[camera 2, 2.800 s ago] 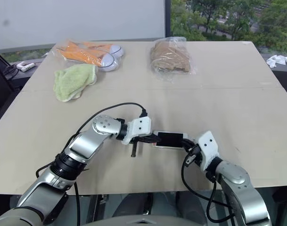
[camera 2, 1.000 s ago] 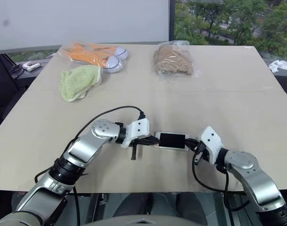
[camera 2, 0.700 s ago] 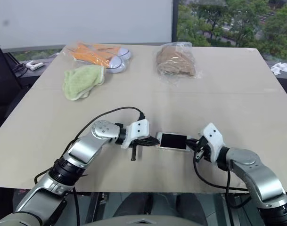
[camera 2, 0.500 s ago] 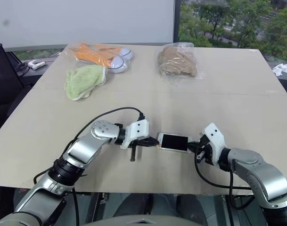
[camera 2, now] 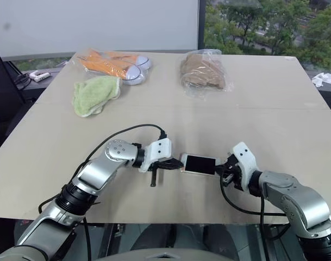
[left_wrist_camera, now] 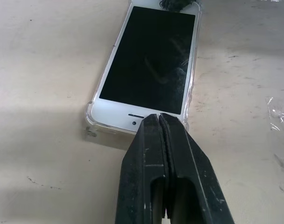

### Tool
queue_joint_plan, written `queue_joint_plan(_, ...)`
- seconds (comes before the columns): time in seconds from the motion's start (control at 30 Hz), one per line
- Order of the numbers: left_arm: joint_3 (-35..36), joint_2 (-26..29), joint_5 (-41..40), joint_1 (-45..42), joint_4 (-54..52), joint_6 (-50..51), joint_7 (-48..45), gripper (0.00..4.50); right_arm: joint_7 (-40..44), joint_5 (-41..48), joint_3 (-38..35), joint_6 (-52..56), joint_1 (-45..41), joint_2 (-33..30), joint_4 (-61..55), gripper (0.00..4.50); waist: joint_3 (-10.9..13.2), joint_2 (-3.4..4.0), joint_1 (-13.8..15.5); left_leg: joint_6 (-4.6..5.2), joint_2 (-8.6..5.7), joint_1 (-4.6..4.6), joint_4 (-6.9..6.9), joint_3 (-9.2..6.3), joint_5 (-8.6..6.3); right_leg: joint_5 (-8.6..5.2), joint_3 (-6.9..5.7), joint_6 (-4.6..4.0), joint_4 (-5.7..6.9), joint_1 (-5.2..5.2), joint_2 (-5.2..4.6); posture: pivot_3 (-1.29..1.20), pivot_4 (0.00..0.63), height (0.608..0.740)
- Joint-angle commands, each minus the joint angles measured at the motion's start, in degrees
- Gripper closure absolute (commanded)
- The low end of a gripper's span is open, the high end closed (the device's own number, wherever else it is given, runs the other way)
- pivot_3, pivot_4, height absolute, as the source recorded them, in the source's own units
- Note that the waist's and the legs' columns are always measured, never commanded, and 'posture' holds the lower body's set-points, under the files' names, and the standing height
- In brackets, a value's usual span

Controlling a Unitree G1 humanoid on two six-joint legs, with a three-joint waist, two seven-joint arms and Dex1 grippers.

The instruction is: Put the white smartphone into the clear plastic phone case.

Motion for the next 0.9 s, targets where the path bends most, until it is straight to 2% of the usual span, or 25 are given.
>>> queue_joint_plan(0.03, -0.4, 0.5, 0.7, 0.6, -0.1, 0.5, 0.5, 4.50, -1.7, -2.2, 1.5, 2.5, 2.3, -0.6, 5.4, 4.43, 0.0, 0.00, 0.0, 0.00, 0.00, 0.00, 0.00, 0.00, 0.00, 0.00, 0.00, 0.00, 0.00, 0.00, 0.00, 0.00, 0.150, 0.740)
queue_joint_plan(0.17, -0.5, 0.4, 0.6, 0.4, 0.1, 0.4, 0.5, 4.50, 3.4, -3.2, 0.7, -6.5, 3.6, -3.2, 4.3, 4.43, 0.2, 0.20, 0.0, 0.00, 0.00, -0.02, 0.00, 0.00, 0.00, 0.00, 0.00, 0.01, -0.02, -0.01, 0.00, 0.00, 0.150, 0.740)
queue_joint_plan(0.23, -0.6, 0.3, 0.6, 0.3, 0.3, 0.3, 0.5, 4.50, 7.0, -5.8, 0.8, -15.0, 5.0, -5.2, 4.5, 4.43, 0.3, 0.39, 0.0, 0.00, 0.00, -0.04, 0.00, 0.01, 0.00, 0.00, 0.00, 0.01, -0.03, -0.02, 0.00, 0.00, 0.150, 0.740)
queue_joint_plan(0.3, -0.6, 0.3, 0.5, 0.3, 0.4, 0.2, 0.6, 4.50, 9.3, -4.8, -1.0, -19.9, 5.7, -4.8, 4.2, 4.43, 0.4, 0.43, 0.1, 0.03, -0.02, -0.12, -0.01, 0.00, -0.02, 0.00, -0.03, 0.03, -0.07, -0.06, -0.01, 0.00, 0.150, 0.740)
queue_joint_plan(0.53, -0.5, 0.2, 0.3, 0.1, 0.8, -0.3, 0.8, 4.50, 12.7, -0.7, -8.9, -25.2, 3.4, -4.6, 5.6, 4.43, 1.0, 0.82, -0.1, 0.02, -0.04, -0.28, -0.01, 0.03, -0.01, 0.01, -0.01, 0.04, -0.01, -0.20, 0.00, 0.00, 0.150, 0.740)
queue_joint_plan(0.67, -0.4, 0.1, 0.3, 0.2, 0.9, -0.4, 0.8, 4.50, 13.6, -2.2, -8.7, -26.1, 2.2, -5.6, 6.9, 4.43, 1.2, 0.93, -0.1, 0.02, -0.04, -0.28, -0.01, 0.04, -0.01, 0.01, -0.01, 0.04, 0.01, -0.21, 0.02, 0.00, 0.150, 0.740)
queue_joint_plan(0.7, -0.4, 0.1, 0.3, 0.2, 0.8, -0.4, 0.9, 4.50, 13.7, -2.6, -8.2, -26.5, 2.0, -5.6, 7.2, 4.18, 1.2, 0.90, -0.1, 0.02, -0.03, -0.28, -0.01, 0.04, -0.01, 0.01, -0.01, 0.03, 0.01, -0.21, 0.03, 0.00, 0.150, 0.740)
queue_joint_plan(0.8, 0.4, -0.1, 0.1, 0.5, 0.4, -1.4, 1.4, 4.50, 14.0, -2.5, -7.9, -26.9, 1.9, -5.2, 7.7, 2.96, 1.3, 0.91, -0.1, 0.01, -0.03, -0.32, -0.01, 0.04, 0.00, 0.01, -0.02, 0.03, 0.00, -0.25, 0.03, 0.00, 0.150, 0.740)
queue_joint_plan(0.83, 1.7, -0.7, -1.0, 0.5, 0.1, -1.9, 1.9, 4.50, 14.5, -2.0, -8.2, -26.9, 2.1, -5.3, 7.8, 2.42, 1.3, 0.91, -0.1, 0.01, -0.04, -0.32, -0.01, 0.04, 0.00, 0.01, -0.01, 0.03, 0.00, -0.25, 0.03, 0.00, 0.150, 0.740)
queue_joint_plan(0.9, 4.8, -2.2, -3.5, 0.5, -0.6, -2.1, 3.1, 4.50, 15.8, -0.9, -8.8, -26.2, 2.7, -6.0, 7.7, 1.72, 1.4, 0.93, -0.1, 0.01, -0.03, -0.34, -0.01, 0.05, 0.00, 0.01, 0.01, 0.03, 0.01, -0.28, 0.03, 0.00, 0.150, 0.740)
